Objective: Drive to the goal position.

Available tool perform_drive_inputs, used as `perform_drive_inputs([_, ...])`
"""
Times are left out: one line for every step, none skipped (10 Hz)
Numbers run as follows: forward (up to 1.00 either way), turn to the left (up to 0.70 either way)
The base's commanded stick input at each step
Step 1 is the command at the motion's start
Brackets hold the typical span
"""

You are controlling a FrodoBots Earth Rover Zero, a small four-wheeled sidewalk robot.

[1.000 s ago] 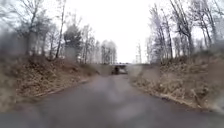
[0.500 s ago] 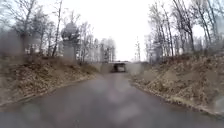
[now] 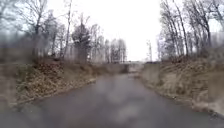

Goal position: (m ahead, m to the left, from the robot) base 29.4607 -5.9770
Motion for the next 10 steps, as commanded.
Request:
perform_drive_inputs([1.0, 0.0])
perform_drive_inputs([1.0, 0.0])
perform_drive_inputs([1.0, 0.0])
perform_drive_inputs([1.0, 0.0])
perform_drive_inputs([1.0, 0.0])
perform_drive_inputs([1.0, 0.0])
perform_drive_inputs([1.0, 0.0])
perform_drive_inputs([1.0, 0.0])
perform_drive_inputs([1.0, 0.0])
perform_drive_inputs([1.0, 0.0])
